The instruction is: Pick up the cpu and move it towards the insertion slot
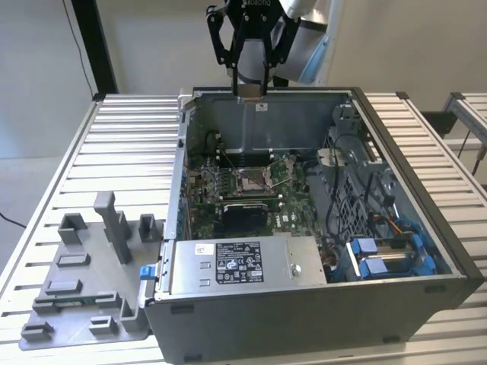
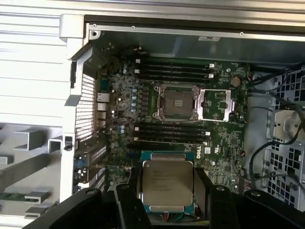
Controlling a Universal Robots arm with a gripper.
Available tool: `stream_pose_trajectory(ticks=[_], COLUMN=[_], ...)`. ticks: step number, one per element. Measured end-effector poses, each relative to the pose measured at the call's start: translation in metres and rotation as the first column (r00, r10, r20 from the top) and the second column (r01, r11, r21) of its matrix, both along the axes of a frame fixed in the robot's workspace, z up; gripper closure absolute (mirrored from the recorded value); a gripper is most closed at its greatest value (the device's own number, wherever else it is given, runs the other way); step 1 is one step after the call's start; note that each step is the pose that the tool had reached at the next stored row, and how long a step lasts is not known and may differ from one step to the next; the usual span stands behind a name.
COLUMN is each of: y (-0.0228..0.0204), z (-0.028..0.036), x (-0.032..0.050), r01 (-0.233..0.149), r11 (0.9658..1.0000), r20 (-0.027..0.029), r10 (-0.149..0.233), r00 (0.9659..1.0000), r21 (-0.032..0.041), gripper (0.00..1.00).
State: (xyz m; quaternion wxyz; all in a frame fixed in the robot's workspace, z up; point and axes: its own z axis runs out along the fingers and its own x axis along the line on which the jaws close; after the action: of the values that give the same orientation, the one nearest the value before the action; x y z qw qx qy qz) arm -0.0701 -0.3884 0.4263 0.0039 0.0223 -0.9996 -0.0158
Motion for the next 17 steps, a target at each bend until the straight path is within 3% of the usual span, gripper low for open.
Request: stream_pose_trajectory(ticks=[9,17], y=[0.0080,0.0228], z=[-0.0127,-0.0247], x=[0.0134,0.0138], r01=[0.001,0.001], r11=[1.0000,0.9999], r20=[0.0000,0.0000], r10=[-0.001,-0.001], r00=[1.0000,1.0000], r21=[0.0075,0.0106], gripper=[1.00,1.00])
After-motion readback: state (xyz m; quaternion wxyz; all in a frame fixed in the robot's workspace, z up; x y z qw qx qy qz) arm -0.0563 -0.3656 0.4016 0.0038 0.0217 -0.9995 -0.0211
